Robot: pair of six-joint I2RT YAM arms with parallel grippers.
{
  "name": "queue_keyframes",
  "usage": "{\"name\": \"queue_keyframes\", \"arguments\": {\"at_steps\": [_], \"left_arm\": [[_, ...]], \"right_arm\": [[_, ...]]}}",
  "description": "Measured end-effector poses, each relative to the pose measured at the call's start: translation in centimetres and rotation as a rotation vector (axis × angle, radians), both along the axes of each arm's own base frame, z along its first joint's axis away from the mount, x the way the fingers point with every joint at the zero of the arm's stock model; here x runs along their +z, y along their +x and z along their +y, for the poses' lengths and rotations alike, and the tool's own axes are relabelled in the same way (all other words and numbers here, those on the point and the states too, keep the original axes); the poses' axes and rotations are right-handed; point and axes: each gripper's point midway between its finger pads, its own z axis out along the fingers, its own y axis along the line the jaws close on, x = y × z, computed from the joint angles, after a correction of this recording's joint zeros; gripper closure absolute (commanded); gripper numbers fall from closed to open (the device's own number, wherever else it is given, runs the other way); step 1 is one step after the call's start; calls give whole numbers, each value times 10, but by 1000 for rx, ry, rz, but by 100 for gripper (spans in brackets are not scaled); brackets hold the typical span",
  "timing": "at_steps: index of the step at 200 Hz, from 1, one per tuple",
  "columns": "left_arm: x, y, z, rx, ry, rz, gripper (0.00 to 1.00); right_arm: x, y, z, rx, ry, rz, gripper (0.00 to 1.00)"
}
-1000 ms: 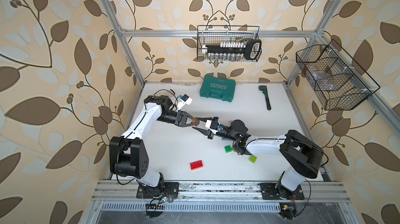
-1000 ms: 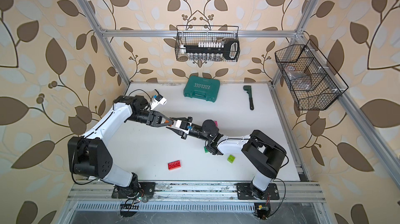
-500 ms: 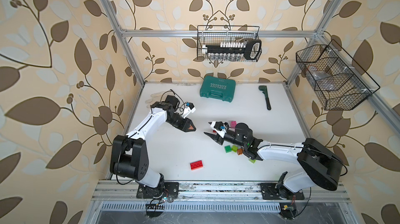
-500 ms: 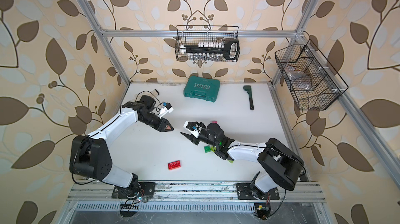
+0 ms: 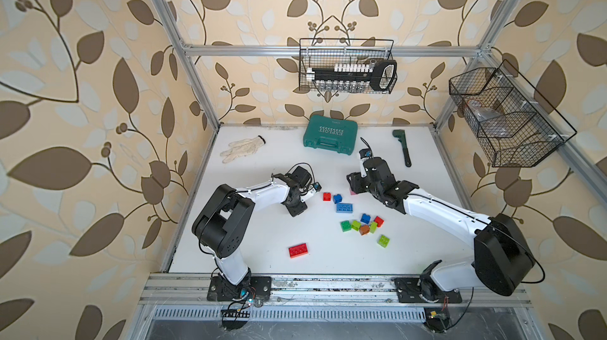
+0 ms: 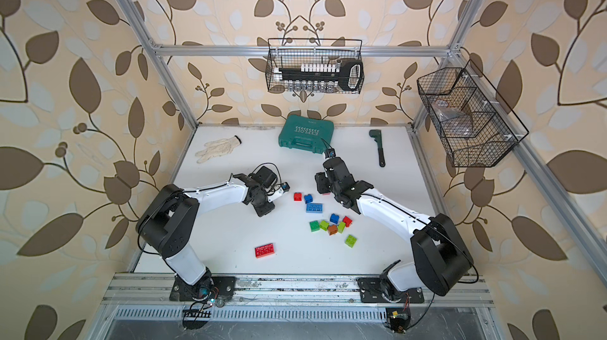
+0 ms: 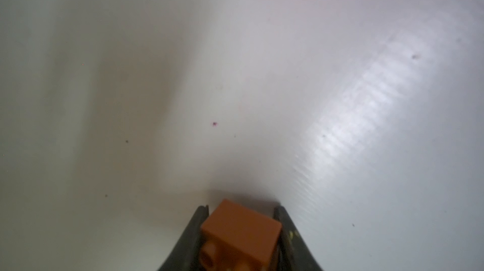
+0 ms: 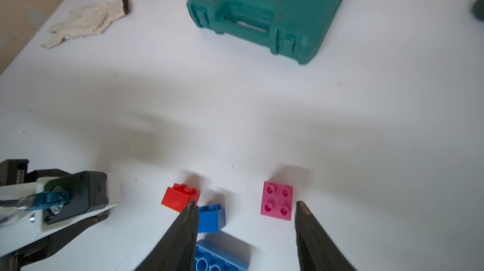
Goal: Assemble the letter h with lego
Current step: Adjust the lego brick at the center of the board, then pick up the lego brick from the center of the board.
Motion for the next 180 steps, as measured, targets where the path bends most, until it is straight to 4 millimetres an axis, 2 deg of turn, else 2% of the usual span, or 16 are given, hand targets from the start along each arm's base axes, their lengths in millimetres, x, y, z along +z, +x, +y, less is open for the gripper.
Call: {"name": "queue_keyframes", "arguments": {"at_steps": [14, 25, 34, 55, 76, 96, 121, 157, 180], "left_arm": [[0, 4, -5, -17, -2, -17, 56], [1, 5, -6, -35, 0, -24, 44], [2, 7, -8, -30, -6, -28, 34], [4, 7, -10, -32, -17, -23, 19], [5, -1, -10, -41, -23, 7, 15], [9, -11, -7, -42, -34, 43, 14], [29, -19, 0, -9, -117, 88, 12], [69, -1, 32, 162, -309, 111, 5], [81, 5, 46, 248, -408, 131, 4]], "right_arm": [[-17, -10, 1, 3, -7, 95, 46], [-26, -15, 3, 4, -12, 159, 47], [-30, -17, 6, 4, -12, 202, 47], [-33, -17, 15, 12, -1, 265, 47], [-33, -20, 27, 32, 2, 308, 47], [-31, -21, 47, 66, -9, 329, 48], [-32, -18, 72, 78, -3, 351, 49], [-52, -10, 88, 27, -22, 407, 49], [-70, -9, 94, -5, -45, 447, 48]]}}
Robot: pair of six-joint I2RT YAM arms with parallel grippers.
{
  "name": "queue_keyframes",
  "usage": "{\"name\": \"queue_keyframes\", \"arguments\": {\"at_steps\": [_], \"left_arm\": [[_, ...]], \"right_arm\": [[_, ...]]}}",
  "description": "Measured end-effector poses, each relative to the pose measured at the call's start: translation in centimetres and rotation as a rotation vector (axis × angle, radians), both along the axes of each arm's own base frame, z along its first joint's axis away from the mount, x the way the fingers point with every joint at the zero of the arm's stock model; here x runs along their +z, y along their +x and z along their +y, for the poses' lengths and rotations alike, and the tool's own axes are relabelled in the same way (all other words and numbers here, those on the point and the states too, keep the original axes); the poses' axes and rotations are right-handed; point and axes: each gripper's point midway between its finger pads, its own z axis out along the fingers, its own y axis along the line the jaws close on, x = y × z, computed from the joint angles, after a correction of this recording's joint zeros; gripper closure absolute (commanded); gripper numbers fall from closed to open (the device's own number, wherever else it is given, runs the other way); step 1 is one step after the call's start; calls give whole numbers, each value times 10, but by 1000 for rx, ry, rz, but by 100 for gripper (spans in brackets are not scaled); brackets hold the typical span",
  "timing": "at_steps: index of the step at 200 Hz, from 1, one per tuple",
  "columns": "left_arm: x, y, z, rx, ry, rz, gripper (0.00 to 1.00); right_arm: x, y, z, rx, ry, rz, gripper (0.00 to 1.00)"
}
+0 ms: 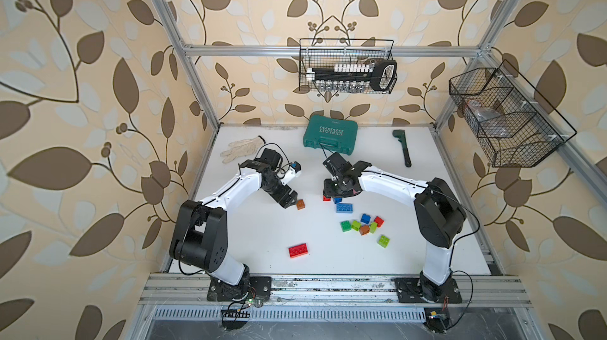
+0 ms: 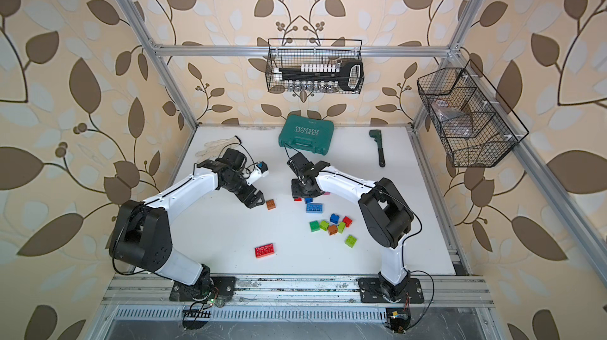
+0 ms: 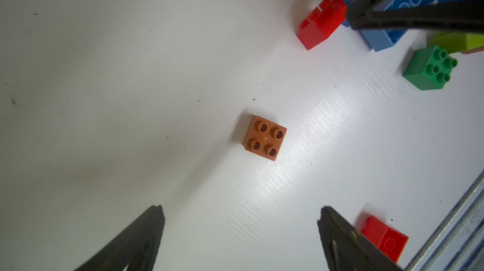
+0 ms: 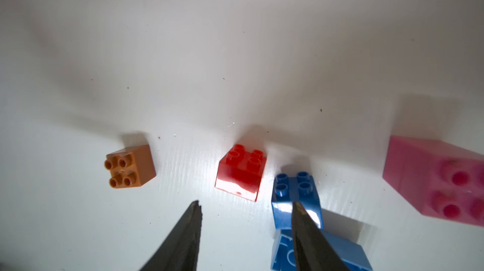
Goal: Assemble the letter h with lego
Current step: Pick up the lego brick from the center of the board, then assemble the lego brick with the lego brick.
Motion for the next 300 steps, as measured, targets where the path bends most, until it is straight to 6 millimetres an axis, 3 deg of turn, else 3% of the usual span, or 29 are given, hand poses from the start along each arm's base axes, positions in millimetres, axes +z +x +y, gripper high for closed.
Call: {"name": "queue_keyframes", "arguments": {"at_steps": [33, 72, 104, 150, 168, 190, 219, 250, 300], "left_arm": [[5, -4, 1, 60, -103, 67, 1], [12, -4, 1, 105, -170, 103, 1], [16, -4, 0, 126, -201, 121, 1], [42, 1, -10, 151, -281, 164, 2], [58, 7, -17, 162, -338, 182, 3], [74, 7, -28, 171, -418, 239, 4], [78, 0, -41, 171, -517, 361, 7], [73, -10, -49, 173, -586, 467, 9], [75, -21, -53, 168, -621, 526, 21]], "right_arm": [[-7, 3, 14, -6, -4, 1, 49], [-36, -5, 9, -13, -74, 52, 54], [-33, 0, 9, -22, -83, 28, 66], [-27, -3, 19, 104, -56, -68, 69], [-11, -13, 26, 226, -34, -156, 70], [24, -29, 44, 411, 18, -335, 70], [69, -56, 68, 638, 109, -606, 71], [87, -62, 83, 759, 130, -768, 71], [116, -62, 101, 838, 141, -948, 71]]}}
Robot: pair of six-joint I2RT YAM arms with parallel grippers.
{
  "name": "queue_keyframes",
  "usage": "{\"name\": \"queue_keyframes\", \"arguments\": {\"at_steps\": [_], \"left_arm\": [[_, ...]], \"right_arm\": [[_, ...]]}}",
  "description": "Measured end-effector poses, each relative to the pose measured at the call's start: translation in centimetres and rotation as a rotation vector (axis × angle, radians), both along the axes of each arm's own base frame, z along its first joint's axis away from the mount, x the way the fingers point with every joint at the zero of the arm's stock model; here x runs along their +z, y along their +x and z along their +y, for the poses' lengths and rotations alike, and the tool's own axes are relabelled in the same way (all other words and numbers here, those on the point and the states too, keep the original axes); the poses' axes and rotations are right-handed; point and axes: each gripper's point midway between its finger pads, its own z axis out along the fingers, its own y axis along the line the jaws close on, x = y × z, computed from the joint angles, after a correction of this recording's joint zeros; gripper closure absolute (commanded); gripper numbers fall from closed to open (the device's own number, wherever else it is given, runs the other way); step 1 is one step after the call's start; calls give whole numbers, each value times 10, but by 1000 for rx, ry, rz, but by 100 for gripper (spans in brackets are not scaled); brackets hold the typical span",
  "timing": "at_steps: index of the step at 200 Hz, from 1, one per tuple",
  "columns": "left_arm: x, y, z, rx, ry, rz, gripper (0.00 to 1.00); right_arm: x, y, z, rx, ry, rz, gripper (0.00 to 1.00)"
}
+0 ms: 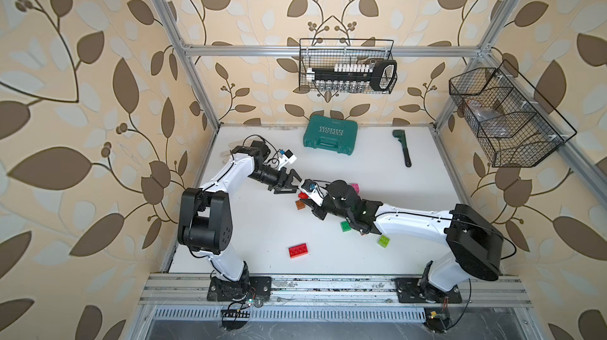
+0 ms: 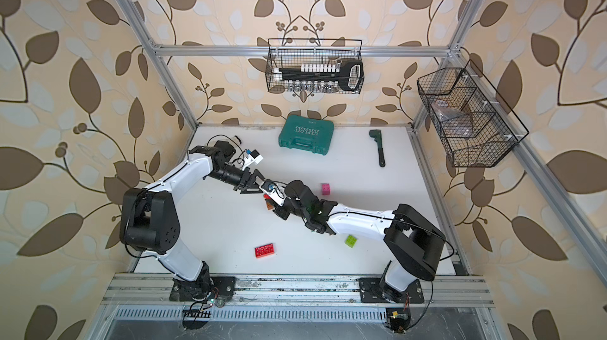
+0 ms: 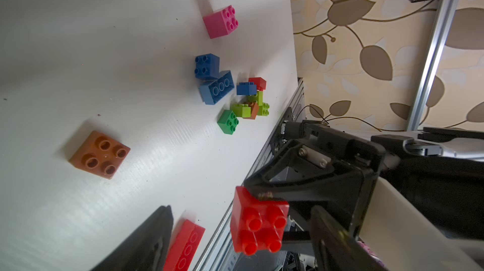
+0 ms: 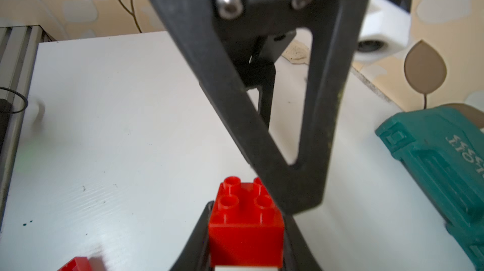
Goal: Assemble the letter h with lego
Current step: Assemble the lego brick with the lego brick.
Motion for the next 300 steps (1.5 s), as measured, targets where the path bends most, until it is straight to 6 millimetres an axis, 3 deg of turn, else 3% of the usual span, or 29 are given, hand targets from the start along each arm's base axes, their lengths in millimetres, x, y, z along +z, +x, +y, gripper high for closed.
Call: {"name": "queue_keyframes", "arguments": {"at_steps": [35, 122, 164, 188, 226, 264, 300], "left_arm": [[2, -5, -5, -21, -15, 3, 35], [2, -21, -15, -88, 12, -33, 42], [-3, -21, -13, -95, 44, -50, 62], [-3, -21, -14, -109, 49, -74, 70], [-4, -22, -14, -116, 75, -89, 71], [-16, -19, -12, -150, 194, -190, 70], [-45, -15, -8, -273, 393, -366, 69]], "right_arm": [[5, 2, 3, 10, 3, -39, 71], [-2, 7, 2, -8, -29, -59, 71], [0, 8, 2, -8, -25, -67, 71], [-1, 7, 2, -6, -27, -64, 65], [0, 2, 2, 15, -14, -59, 51], [4, -15, -21, 36, 34, -13, 48], [9, -2, -63, -54, 117, 94, 45]]}}
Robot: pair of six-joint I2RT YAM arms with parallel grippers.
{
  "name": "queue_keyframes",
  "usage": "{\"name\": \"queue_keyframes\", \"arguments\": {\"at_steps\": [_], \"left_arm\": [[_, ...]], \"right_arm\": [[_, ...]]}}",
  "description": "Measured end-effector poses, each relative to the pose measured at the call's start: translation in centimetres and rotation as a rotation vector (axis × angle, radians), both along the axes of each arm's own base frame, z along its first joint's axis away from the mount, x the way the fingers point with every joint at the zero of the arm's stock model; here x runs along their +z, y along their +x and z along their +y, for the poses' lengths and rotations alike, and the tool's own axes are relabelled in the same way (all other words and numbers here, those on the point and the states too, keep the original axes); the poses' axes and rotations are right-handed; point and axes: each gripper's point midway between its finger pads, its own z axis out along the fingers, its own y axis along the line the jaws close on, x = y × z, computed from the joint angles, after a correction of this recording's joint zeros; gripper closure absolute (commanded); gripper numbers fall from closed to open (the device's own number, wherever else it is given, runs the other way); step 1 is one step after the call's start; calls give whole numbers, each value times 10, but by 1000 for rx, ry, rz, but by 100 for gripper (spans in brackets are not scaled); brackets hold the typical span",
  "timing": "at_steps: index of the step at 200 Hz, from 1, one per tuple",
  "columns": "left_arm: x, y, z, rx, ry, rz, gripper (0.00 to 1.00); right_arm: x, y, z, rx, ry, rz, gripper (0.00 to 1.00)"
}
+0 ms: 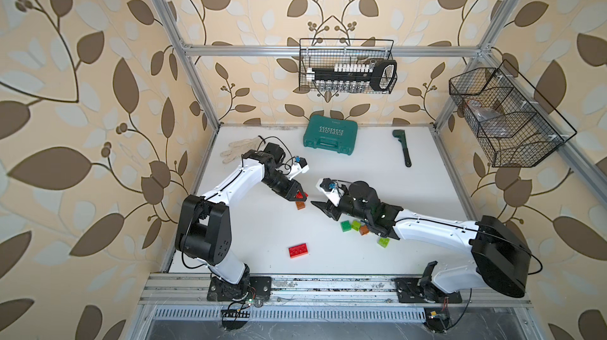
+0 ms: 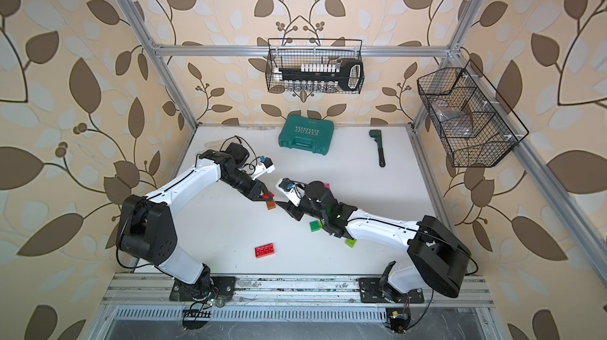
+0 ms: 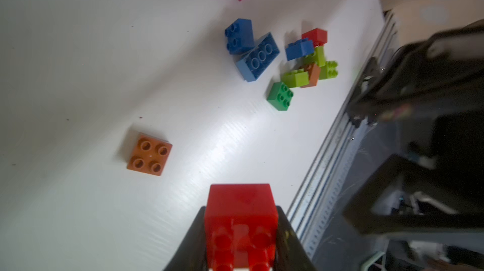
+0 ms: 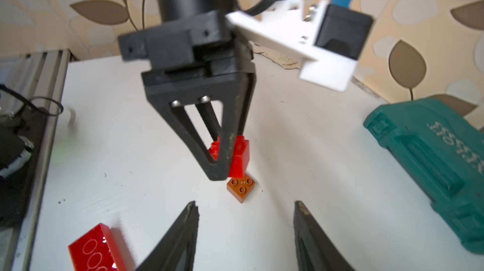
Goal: Assemble the letter h with lego
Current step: Assemble the lego brick with the lego brick.
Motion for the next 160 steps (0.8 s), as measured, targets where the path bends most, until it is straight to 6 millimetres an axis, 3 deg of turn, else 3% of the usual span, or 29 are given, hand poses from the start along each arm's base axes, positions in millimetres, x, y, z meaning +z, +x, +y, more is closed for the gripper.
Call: {"name": "queue_keyframes", "arguments": {"at_steps": [34, 82, 160], "left_arm": [[-25, 6, 0, -132, 155, -118, 69], [-72, 21, 15, -199, 313, -114, 68], [-78, 34, 12, -235, 342, -183, 68]], "right_arm": [[-7, 4, -18, -71, 32, 119, 40], [-26, 1, -27, -134, 33, 213, 31], [-30, 3, -32, -168, 21, 224, 28]]}}
